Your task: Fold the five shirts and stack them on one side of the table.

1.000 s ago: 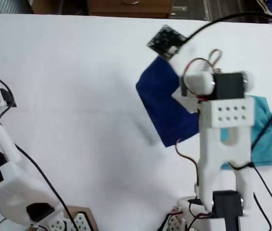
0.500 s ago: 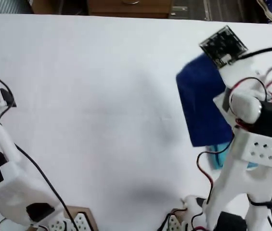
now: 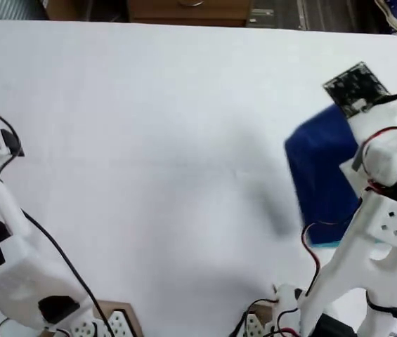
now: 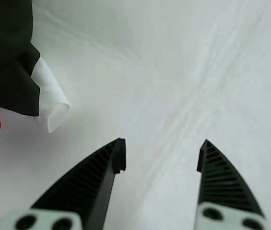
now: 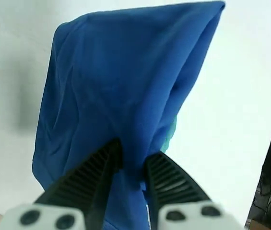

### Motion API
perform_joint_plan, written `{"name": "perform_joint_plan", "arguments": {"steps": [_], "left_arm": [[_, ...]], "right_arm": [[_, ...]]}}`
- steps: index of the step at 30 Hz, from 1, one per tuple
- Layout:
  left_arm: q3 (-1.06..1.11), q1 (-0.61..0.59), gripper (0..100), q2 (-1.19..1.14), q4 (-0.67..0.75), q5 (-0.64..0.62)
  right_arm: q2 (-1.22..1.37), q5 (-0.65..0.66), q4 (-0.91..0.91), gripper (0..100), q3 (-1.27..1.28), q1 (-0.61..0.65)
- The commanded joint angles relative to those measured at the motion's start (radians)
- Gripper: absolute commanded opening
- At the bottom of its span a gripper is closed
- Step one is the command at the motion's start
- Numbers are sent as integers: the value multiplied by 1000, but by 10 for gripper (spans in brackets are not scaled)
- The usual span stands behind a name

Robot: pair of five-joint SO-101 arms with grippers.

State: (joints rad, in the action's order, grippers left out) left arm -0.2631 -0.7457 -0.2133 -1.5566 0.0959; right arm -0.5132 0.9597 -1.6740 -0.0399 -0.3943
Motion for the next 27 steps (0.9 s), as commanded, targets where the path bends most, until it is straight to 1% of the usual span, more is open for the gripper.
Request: {"name": "perform_joint_plan", "arguments": {"steps": [1,11,23,27], "left_arm": [[-31,14,264,6,12,-8],[-30,11,264,6,5,-8],[-30,12,264,6,5,-8],[-30,12,264,6,5,-8]], "right_arm": [[-35,15,41,22,21,-38],[-41,15,147,22,189,-38],[-62,6,148,22,189,-2],[-59,6,196,22,218,-5]]}}
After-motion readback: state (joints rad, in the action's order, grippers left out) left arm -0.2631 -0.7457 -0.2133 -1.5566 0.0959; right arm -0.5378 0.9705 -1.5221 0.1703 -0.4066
